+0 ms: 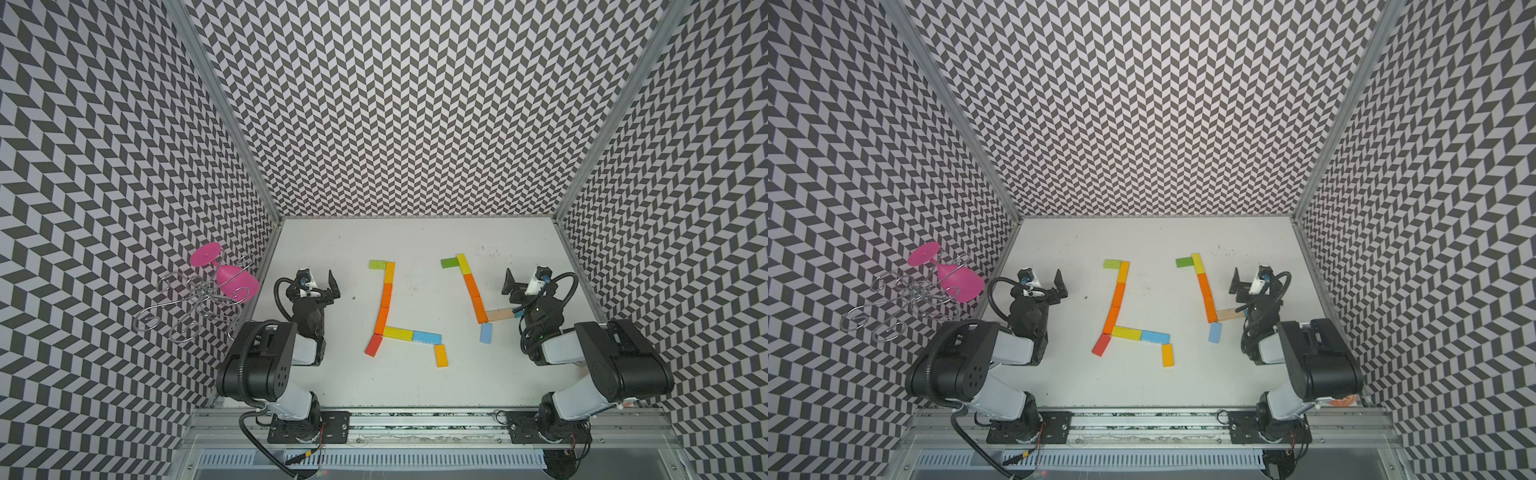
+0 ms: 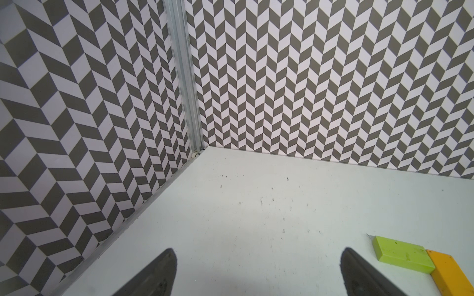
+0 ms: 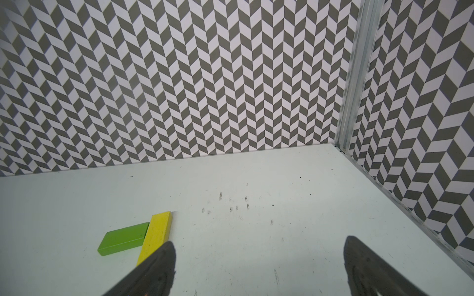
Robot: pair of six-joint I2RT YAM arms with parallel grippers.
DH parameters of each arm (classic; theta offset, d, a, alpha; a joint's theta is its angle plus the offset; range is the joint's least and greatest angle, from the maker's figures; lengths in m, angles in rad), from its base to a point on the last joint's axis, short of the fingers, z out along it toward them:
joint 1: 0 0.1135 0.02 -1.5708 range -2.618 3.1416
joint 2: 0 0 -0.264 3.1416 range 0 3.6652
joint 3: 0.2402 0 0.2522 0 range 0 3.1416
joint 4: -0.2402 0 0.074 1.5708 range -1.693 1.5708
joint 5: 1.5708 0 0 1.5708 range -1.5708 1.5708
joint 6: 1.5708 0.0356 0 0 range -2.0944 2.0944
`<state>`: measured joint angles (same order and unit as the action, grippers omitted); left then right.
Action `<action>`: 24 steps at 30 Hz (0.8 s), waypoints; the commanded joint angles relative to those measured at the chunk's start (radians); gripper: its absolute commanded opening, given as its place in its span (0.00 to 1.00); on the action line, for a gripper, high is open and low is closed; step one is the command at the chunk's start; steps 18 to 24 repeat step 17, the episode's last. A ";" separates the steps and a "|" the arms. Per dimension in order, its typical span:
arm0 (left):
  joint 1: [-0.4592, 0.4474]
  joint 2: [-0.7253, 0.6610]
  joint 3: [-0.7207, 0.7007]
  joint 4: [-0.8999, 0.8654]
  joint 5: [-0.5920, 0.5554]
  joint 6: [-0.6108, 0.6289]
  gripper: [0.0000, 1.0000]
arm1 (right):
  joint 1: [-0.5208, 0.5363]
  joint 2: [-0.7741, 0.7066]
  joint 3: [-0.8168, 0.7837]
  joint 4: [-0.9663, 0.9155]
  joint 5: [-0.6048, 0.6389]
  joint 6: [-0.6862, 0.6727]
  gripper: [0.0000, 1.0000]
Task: Assemble a giraffe with building blocks
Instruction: Reset both arms
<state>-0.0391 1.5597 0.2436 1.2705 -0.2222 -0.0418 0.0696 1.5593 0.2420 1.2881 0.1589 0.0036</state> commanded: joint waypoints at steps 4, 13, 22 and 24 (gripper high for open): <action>-0.001 -0.004 -0.004 0.019 0.007 0.011 1.00 | -0.005 0.013 -0.007 0.068 -0.009 -0.010 0.99; -0.001 -0.004 -0.004 0.018 0.007 0.011 1.00 | -0.004 0.015 -0.006 0.068 -0.010 -0.010 0.99; -0.001 -0.004 -0.004 0.020 0.006 0.011 1.00 | -0.005 0.013 -0.009 0.073 -0.009 -0.011 0.99; -0.001 -0.004 -0.004 0.020 0.006 0.011 1.00 | -0.005 0.013 -0.009 0.073 -0.009 -0.011 0.99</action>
